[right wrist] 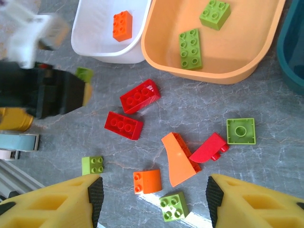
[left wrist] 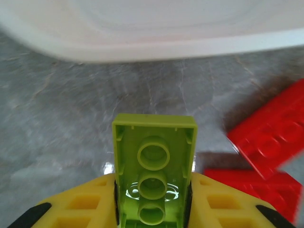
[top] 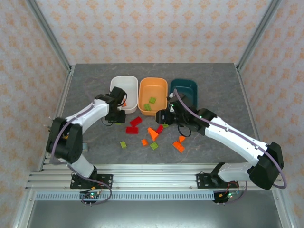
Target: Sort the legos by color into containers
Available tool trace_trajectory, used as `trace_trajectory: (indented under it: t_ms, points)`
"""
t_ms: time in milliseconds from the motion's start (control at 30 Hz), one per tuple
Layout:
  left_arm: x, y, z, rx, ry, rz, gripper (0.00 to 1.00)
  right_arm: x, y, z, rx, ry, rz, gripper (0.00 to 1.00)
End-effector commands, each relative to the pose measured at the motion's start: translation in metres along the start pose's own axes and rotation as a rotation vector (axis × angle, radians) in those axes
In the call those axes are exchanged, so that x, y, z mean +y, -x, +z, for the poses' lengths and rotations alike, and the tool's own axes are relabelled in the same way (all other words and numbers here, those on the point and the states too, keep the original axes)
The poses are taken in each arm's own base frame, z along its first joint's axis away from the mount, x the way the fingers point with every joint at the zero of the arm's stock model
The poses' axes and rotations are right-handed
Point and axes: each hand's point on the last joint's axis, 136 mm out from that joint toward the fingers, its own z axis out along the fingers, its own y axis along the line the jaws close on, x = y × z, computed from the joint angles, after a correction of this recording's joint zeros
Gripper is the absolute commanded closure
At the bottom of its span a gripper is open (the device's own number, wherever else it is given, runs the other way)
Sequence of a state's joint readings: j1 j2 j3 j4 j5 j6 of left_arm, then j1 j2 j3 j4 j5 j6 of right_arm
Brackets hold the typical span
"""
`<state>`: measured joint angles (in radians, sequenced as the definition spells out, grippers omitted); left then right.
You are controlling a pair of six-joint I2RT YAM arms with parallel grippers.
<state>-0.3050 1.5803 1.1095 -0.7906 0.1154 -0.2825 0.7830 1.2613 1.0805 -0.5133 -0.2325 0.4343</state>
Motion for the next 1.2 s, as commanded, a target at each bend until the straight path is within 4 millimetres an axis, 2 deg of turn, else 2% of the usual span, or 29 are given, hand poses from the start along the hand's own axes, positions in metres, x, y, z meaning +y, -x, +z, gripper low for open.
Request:
trace_trajectory:
  t_ms: [0,133,267,400,567,667,767,800,900,1033,1167]
  points:
    - [-0.003,-0.02,-0.034,0.009,0.004,-0.02,0.69,0.002,0.021,-0.012,-0.074,-0.036,-0.005,0.4]
    - [-0.038,-0.001,-0.073,-0.055,-0.047,0.031,0.69,0.003,0.045,-0.027,-0.152,-0.071,-0.014,0.39]
    - [-0.09,0.032,-0.083,-0.083,-0.103,0.069,0.69,-0.006,0.071,-0.042,-0.228,-0.114,0.025,0.39]
    - [-0.133,0.065,-0.07,-0.082,-0.131,0.085,0.71,-0.017,0.091,-0.055,-0.269,-0.13,0.075,0.38]
    - [-0.169,0.099,-0.03,-0.04,-0.135,0.105,0.71,-0.029,0.096,-0.067,-0.291,-0.14,0.121,0.38]
    - [-0.179,0.109,-0.005,-0.009,-0.12,0.121,0.71,-0.038,0.088,-0.07,-0.285,-0.153,0.15,0.38]
    - [-0.187,0.108,0.02,0.034,-0.118,0.125,0.7,-0.047,0.076,-0.065,-0.258,-0.177,0.169,0.38]
    - [-0.188,0.108,0.026,0.041,-0.119,0.124,0.69,-0.049,0.073,-0.071,-0.264,-0.178,0.176,0.38]
    - [-0.191,0.105,0.037,0.064,-0.124,0.121,0.66,-0.055,0.063,-0.07,-0.243,-0.191,0.179,0.38]
    - [-0.189,0.105,0.036,0.063,-0.113,0.116,0.55,-0.068,0.047,-0.063,-0.19,-0.244,0.176,0.38]
    - [-0.185,0.112,0.011,0.016,-0.113,0.109,0.39,-0.077,0.033,-0.059,-0.131,-0.286,0.157,0.38]
